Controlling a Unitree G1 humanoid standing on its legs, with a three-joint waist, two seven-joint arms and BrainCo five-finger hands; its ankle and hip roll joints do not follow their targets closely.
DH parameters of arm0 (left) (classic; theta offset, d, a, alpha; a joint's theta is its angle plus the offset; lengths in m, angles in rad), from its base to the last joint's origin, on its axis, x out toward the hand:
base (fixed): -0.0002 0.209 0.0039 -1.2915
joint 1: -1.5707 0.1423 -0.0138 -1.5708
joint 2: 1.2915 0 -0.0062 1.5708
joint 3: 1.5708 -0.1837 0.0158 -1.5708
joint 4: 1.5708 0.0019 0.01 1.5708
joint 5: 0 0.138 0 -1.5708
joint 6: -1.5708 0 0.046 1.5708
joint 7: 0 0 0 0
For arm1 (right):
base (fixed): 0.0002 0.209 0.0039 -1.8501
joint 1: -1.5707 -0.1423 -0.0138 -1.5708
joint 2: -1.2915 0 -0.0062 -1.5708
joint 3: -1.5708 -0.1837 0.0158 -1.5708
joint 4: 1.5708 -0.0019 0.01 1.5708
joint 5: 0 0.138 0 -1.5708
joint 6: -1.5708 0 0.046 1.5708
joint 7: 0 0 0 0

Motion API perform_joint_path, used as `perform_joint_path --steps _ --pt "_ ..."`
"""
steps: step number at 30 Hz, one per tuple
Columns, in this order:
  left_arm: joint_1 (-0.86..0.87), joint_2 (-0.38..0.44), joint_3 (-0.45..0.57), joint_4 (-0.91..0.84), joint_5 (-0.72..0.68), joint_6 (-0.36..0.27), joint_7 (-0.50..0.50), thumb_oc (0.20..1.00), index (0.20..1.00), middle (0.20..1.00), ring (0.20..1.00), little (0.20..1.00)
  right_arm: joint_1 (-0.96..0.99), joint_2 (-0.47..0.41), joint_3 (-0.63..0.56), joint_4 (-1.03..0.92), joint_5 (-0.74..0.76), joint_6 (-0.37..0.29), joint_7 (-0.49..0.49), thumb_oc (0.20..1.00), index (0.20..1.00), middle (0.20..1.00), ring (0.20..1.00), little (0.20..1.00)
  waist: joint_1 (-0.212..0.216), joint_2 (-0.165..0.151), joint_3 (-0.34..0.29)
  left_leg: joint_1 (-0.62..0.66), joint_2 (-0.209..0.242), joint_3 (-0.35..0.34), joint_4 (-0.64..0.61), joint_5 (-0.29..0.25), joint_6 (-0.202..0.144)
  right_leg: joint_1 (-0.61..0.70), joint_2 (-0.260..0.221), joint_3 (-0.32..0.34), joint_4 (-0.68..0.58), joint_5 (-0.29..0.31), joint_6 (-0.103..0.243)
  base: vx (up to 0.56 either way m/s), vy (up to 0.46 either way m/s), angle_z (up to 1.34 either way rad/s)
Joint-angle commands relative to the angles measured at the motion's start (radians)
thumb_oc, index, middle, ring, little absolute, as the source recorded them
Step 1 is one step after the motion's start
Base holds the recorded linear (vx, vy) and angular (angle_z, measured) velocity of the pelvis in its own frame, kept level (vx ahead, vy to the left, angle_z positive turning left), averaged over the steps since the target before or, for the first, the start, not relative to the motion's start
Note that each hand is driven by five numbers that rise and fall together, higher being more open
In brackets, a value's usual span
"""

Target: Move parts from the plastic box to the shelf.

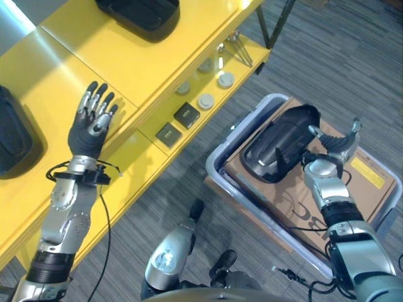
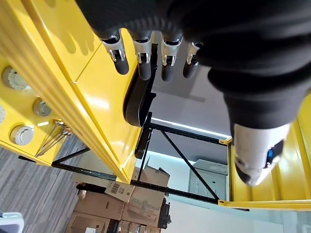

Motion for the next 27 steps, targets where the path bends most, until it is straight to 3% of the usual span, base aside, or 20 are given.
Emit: perform_joint_path --steps 1,6,15,23,27 --pt "-0.006 -0.002 0.023 -0.022 -0.006 -0.080 -0.013 1.000 1.000 1.000 1.000 1.000 -0.048 -0.032 0.066 -0.048 0.015 -0.020 0.001 1.000 1.000 1.000 1.000 1.000 -0.004 0.002 0.004 -0.029 0.069 0.037 0.095 -0.115 -0.047 -0.108 -0.103 0.047 -0.013 0.135 0.037 -0.03 0.021 0.04" --pt "-0.003 -0.022 0.020 -0.023 0.010 -0.093 -0.010 1.000 1.000 1.000 1.000 1.000 -0.019 -0.004 0.086 -0.066 0.011 -0.004 0.011 1.000 1.000 1.000 1.000 1.000 -0.015 0.007 0.019 -0.027 0.067 0.041 0.092 -0.116 -0.044 -0.129 -0.109 0.057 -0.003 0.136 0.036 -0.02 0.039 -0.02" --pt "-0.013 -0.040 0.010 -0.023 0.007 -0.121 0.002 1.000 1.000 1.000 1.000 1.000 0.000 0.039 0.098 -0.023 0.040 -0.059 0.021 1.000 1.000 1.000 1.000 1.000 -0.026 0.024 0.053 -0.043 0.066 0.049 0.099 -0.119 -0.041 -0.169 -0.118 0.064 0.019 0.139 0.035 -0.02 0.027 -0.03" --pt "-0.015 -0.066 -0.001 -0.028 0.029 -0.138 0.018 1.000 1.000 1.000 1.000 1.000 0.025 0.072 0.115 -0.031 0.011 -0.044 0.014 1.000 1.000 1.000 1.000 1.000 -0.037 0.029 0.076 -0.058 0.065 0.055 0.110 -0.122 -0.037 -0.200 -0.125 0.072 0.040 0.140 0.033 -0.01 0.019 0.00" --pt "-0.015 -0.062 0.001 -0.025 0.023 -0.144 0.014 1.000 1.000 1.000 1.000 1.000 0.023 0.063 0.119 -0.015 -0.010 0.003 0.011 1.000 1.000 1.000 1.000 1.000 -0.038 0.029 0.083 -0.065 0.063 0.056 0.119 -0.124 -0.038 -0.208 -0.126 0.075 0.048 0.139 0.033 0.00 0.000 0.00"
